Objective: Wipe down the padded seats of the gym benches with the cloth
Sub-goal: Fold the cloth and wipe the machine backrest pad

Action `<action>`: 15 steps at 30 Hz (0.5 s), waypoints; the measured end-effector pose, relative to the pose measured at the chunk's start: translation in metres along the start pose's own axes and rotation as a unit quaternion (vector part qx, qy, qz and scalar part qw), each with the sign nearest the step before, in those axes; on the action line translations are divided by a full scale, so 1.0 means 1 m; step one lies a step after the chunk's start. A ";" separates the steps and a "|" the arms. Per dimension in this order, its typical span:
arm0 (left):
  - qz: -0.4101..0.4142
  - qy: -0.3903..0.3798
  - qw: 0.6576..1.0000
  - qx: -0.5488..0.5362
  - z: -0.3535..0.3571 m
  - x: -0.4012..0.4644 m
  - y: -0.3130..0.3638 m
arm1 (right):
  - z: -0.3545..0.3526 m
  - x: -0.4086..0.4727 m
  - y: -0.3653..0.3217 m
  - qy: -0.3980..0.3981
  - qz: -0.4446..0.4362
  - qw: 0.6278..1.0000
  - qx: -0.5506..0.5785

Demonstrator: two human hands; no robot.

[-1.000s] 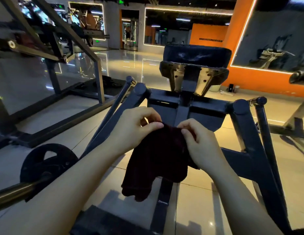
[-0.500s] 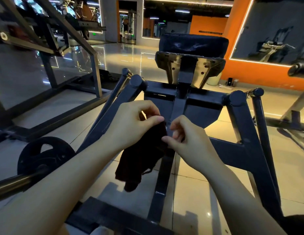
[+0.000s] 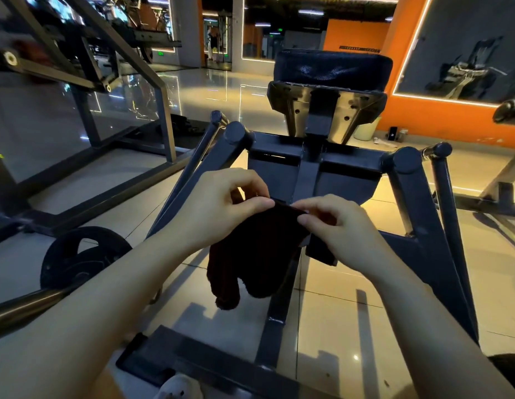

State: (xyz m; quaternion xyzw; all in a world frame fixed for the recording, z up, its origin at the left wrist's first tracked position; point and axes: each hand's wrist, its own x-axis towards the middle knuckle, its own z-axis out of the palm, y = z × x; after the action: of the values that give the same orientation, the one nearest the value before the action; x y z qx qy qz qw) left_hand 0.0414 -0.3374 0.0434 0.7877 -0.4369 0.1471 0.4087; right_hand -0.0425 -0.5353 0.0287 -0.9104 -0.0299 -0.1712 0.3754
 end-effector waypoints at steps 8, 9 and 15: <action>-0.002 -0.090 0.996 0.016 -0.011 -0.004 -0.014 | -0.005 -0.002 0.001 -0.076 0.013 0.997 -0.001; -0.010 -0.105 0.994 0.009 -0.013 -0.005 -0.016 | -0.004 -0.002 0.000 -0.075 0.015 0.997 0.002; -0.058 -0.144 0.988 -0.009 -0.013 -0.010 -0.027 | -0.006 -0.001 -0.009 0.016 -0.029 0.997 0.068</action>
State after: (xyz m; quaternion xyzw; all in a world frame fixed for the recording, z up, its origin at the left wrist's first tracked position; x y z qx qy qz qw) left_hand 0.0589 -0.3138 0.0317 0.8209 -0.4461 0.0044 0.3564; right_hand -0.0470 -0.5328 0.0381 -0.8786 -0.0619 -0.1944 0.4319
